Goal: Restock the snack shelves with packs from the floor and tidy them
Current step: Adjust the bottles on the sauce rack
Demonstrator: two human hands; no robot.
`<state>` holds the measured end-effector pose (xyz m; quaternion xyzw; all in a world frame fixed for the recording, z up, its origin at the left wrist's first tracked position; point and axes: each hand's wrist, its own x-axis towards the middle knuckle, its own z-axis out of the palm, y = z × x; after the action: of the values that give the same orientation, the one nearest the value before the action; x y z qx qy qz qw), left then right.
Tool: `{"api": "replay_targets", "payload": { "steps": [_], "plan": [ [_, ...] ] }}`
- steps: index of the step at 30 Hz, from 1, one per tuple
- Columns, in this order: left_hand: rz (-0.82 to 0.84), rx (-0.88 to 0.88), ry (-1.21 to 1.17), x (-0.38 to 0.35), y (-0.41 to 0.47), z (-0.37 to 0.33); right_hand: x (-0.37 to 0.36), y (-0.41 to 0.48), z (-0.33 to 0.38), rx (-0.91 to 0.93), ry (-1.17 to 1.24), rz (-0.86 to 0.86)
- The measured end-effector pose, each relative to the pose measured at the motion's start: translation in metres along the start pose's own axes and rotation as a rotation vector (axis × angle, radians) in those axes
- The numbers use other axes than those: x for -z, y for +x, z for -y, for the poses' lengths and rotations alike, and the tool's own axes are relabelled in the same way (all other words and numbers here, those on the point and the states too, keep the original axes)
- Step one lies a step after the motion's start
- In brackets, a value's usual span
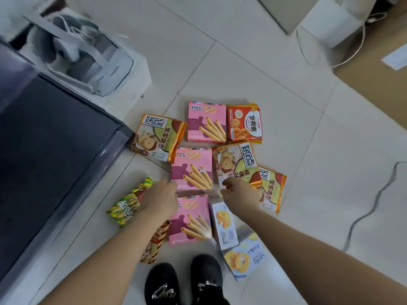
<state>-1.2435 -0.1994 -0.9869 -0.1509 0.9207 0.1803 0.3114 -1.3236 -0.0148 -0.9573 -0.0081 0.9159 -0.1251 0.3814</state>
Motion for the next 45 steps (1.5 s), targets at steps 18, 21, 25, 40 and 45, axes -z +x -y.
{"api": "replay_targets", "payload": {
  "steps": [18, 21, 25, 40, 45],
  "plan": [
    [0.048, 0.384, -0.932, -0.039, 0.057, -0.005, -0.046, 0.074, 0.013, -0.191, 0.459, -0.063],
    [0.021, 0.429, -1.076, -0.006, 0.014, -0.027, -0.003, 0.031, 0.023, -0.198, 0.518, -0.125],
    [-0.041, 0.448, -1.211, 0.05, -0.045, -0.048, 0.054, -0.035, 0.033, -0.233, 0.578, -0.21],
    [-0.444, 0.483, -1.296, 0.268, -0.291, -0.079, 0.221, -0.265, 0.128, 0.189, 0.555, -0.271],
    [-0.678, 0.543, -1.369, 0.293, -0.377, -0.085, 0.243, -0.332, 0.154, 0.42, 0.506, -0.246]
  ]
}}
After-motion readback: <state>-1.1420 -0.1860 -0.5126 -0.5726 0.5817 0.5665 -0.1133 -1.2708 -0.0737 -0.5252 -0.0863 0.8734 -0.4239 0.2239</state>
